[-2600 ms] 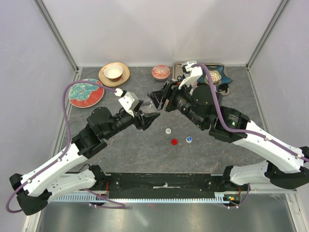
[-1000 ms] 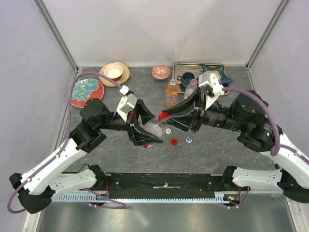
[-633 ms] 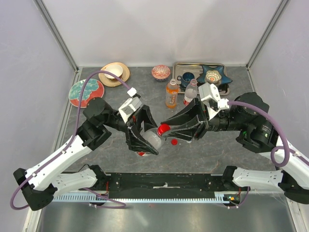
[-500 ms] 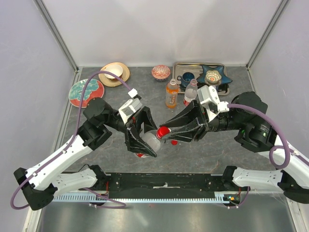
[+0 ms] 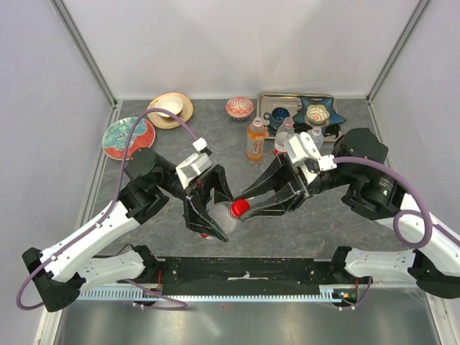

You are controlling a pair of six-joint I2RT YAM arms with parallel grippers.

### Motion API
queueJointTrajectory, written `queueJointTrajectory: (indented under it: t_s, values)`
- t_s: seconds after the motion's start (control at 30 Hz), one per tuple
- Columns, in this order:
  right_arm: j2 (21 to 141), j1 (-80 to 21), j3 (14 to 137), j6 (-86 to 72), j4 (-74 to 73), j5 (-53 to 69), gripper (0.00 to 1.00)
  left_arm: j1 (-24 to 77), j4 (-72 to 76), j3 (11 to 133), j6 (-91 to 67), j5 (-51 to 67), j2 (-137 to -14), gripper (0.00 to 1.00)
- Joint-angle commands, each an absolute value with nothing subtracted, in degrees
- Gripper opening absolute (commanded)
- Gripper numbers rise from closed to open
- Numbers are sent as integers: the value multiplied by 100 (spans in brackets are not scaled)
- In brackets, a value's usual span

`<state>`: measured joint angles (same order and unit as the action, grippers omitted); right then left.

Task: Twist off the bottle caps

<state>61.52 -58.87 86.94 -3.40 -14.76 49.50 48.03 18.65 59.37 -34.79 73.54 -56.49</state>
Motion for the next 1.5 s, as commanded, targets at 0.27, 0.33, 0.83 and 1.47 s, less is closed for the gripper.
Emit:
queueJointTrajectory:
  t_s: [0.27, 0.33, 0.83, 1.47]
  values:
    - [5880, -5985, 8614, -325, -2232, 4696, 0, 3912, 1573, 5766, -3041, 7410, -5599, 42]
    - [5897, -5977, 8570, -290, -2267, 4475, 0, 3815, 1565, 5660, -3015, 7287, -5607, 43]
    - [6152, -5977, 8587, -518, -2303, 3217, 28, 3814, 1319, 5801, -2742, 6987, -5634, 44]
    - [6275, -5977, 8701, -712, -2189, 2769, 57, 3814, 1204, 5757, -2575, 6864, -5590, 45]
